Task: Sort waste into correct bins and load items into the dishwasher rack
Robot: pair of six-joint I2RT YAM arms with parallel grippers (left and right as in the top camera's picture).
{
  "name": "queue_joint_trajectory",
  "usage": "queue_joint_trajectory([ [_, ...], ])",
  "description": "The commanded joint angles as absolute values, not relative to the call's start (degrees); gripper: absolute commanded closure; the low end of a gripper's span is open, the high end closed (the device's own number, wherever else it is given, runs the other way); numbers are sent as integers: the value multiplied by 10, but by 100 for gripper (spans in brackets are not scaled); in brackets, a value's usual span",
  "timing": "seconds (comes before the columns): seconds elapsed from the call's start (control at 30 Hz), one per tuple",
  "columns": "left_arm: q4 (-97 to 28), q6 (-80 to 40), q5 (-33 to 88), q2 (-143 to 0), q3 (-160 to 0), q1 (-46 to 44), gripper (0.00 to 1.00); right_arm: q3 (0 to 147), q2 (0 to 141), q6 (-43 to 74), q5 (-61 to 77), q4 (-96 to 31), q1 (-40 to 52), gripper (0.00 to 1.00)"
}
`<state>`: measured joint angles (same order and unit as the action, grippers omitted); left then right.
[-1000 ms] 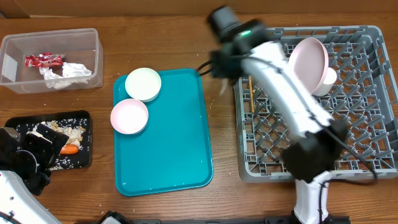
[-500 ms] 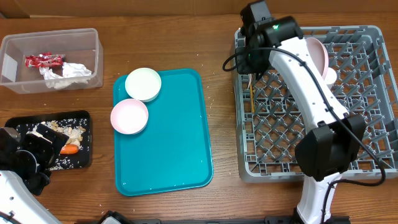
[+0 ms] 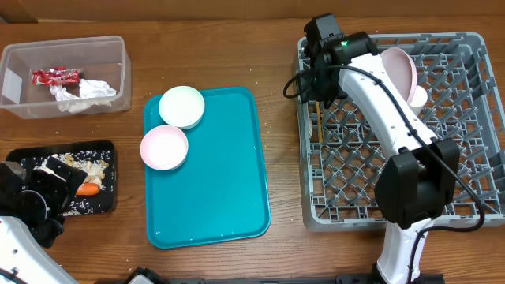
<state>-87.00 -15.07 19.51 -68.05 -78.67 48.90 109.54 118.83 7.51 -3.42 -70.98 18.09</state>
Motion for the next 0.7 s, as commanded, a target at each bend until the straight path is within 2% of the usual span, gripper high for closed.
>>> queue_joint_trajectory([
  [0.0, -869, -159, 204, -681, -785, 491, 0, 1124, 1186, 108, -40, -739, 180, 34],
  [0.23, -869, -159, 204, -681, -785, 491, 0, 1169, 1139, 138, 18, -772, 227, 31],
  [0.27, -869, -159, 204, -681, -785, 491, 0, 1169, 1132, 138, 47, -766, 239, 24],
  [0.3, -869, -159, 204, -681, -785, 491, 0, 1169, 1129, 138, 67, -762, 248, 5],
  [0.33, -869, -159, 204, -681, -785, 491, 0, 1169, 1128, 138, 89, -757, 255, 0],
  [0.67, -869, -159, 204, -681, -785, 491, 0, 1164, 1131, 137, 223, -754, 327, 0],
])
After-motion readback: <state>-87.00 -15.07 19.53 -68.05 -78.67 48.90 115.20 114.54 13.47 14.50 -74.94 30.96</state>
